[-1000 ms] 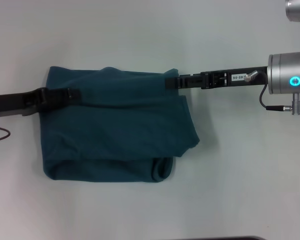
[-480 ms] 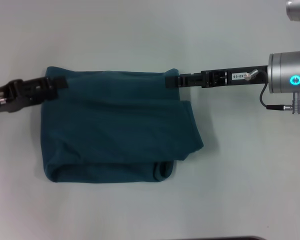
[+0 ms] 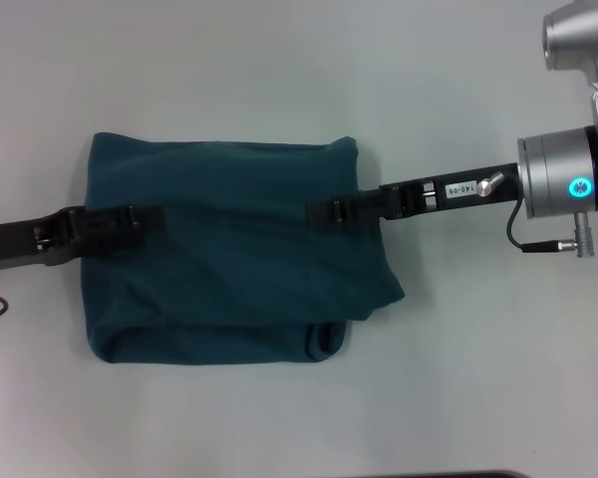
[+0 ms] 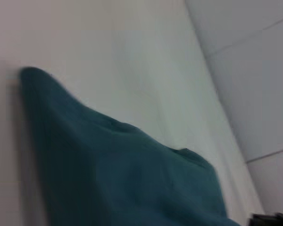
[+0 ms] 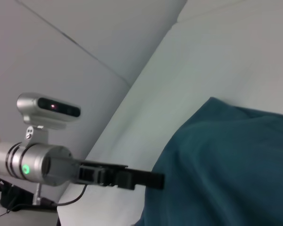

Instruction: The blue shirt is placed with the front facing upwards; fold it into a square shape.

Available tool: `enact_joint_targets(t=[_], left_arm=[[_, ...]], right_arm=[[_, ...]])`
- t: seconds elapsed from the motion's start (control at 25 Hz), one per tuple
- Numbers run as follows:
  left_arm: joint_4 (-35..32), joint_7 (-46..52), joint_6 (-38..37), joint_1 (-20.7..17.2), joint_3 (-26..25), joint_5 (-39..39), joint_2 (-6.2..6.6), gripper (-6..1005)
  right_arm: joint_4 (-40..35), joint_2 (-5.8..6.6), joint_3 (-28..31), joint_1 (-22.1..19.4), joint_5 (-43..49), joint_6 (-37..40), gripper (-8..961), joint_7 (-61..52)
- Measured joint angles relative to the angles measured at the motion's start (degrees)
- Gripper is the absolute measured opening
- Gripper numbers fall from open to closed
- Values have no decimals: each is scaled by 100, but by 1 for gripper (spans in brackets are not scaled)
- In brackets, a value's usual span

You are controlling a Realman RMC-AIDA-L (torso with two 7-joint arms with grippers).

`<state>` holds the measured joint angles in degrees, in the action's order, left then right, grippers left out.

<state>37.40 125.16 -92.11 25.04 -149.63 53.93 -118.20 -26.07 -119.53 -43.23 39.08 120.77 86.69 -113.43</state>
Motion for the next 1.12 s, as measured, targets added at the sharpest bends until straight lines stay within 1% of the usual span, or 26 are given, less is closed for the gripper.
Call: enact_joint_targets(t=[0.12,0.24,0.28,0.36,0.48,0.56,0.72,0.92,1.12], left_arm=[[-11,52,168,-9,-11,-116,51,735],[-19,53,164,-17,-14,-135,71,733],[-2,47,-3,-31,-40,-120,112,733],[22,34,-162,-50,-76,-75,138,733],[70,-71,-695,-106,-261,88,186,734],[74,-199,-1028,-131,-419,123,198,734],[88,-320,-1384,-161,-659,130,204,734],[91,-463,-1437,-203,-805,135,218,735],[92,-556,-1410,-214,-805,137,216,733]], right_arm=[[3,6,24,-57,-2,-13,865,-23],[5,11,24,-84,-3,-14,866,-60],[5,11,24,-88,-4,-3,866,-65],[-2,11,25,-88,-25,96,866,-70],[-28,9,28,-83,-79,272,866,-65],[-13,5,25,-47,-84,328,866,-48],[114,-7,-26,39,-75,354,866,-67],[241,18,-48,70,6,610,866,-171],[171,81,-58,-98,298,139,866,-613]])
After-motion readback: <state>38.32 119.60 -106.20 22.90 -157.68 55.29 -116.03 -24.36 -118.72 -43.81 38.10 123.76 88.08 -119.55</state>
